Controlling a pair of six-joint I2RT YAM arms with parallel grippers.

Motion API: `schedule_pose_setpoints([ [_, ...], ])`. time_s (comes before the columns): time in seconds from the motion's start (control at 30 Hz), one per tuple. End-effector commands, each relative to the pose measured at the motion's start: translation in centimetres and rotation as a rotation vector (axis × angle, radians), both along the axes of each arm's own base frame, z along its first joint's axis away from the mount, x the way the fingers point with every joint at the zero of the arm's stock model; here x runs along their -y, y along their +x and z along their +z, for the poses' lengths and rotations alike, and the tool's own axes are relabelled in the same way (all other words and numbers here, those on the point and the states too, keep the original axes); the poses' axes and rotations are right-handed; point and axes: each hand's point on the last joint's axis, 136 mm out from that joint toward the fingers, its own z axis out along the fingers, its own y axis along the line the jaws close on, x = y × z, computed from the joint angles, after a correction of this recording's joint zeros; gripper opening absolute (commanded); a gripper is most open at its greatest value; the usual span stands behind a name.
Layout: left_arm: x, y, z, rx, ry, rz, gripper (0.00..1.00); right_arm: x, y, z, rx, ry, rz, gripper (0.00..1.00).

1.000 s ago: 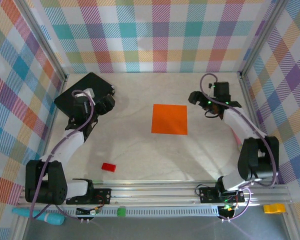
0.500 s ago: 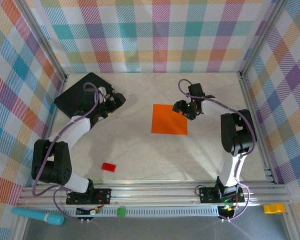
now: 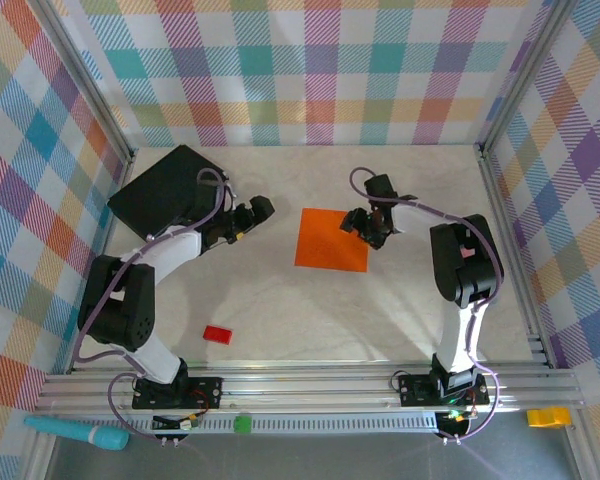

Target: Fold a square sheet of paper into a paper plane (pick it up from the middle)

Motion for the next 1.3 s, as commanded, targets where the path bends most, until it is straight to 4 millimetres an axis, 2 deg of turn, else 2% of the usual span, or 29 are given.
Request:
schedule_pose_setpoints([
  [0.0,1.6,-0.1,-0.1,-0.021,-0.002,-0.03,1.0,-0.5,-5.2,-3.6,-0.2,-0.033,-0.129,0.68],
  [0.13,2.7,-1.0,-2.1,-0.082,0.042,-0.059,1.0,-2.4,-7.4,-4.1,-0.256,0.007,-0.218,0.67],
  [0.27,3.4,-2.3,-3.8,-0.136,0.104,-0.087,1.0,-4.4,-9.4,-3.7,-0.288,0.021,-0.251,0.68],
  [0.37,3.8,-3.3,-4.8,-0.166,0.142,-0.109,1.0,-5.2,-10.1,-3.2,-0.292,0.05,-0.275,0.67],
  [0.43,3.9,-4.0,-5.3,-0.185,0.175,-0.118,1.0,-5.9,-9.3,-2.0,-0.239,0.102,-0.257,0.68],
  [0.57,4.3,-5.1,-5.9,-0.192,0.244,-0.147,1.0,-6.7,-6.6,3.2,-0.039,0.136,-0.132,0.78],
  [0.67,5.2,-5.9,-5.8,-0.206,0.278,-0.192,1.0,-5.3,-5.7,6.3,0.09,0.121,-0.097,0.86],
  [0.77,6.4,-6.6,-5.8,-0.217,0.308,-0.232,1.0,-2.6,-5.0,7.8,0.184,0.093,-0.089,0.96],
  [0.8,6.8,-6.9,-5.9,-0.224,0.322,-0.243,1.0,-1.8,-4.9,8.0,0.197,0.084,-0.087,0.99],
  [1.0,9.2,-8.2,-6.6,-0.248,0.438,-0.328,1.0,2.8,-4.8,8.6,0.245,-0.02,-0.064,0.99],
  [1.27,11.3,-8.1,-7.6,-0.257,0.616,-0.431,0.99,5.4,-5.3,8.5,0.262,-0.069,-0.088,0.99],
])
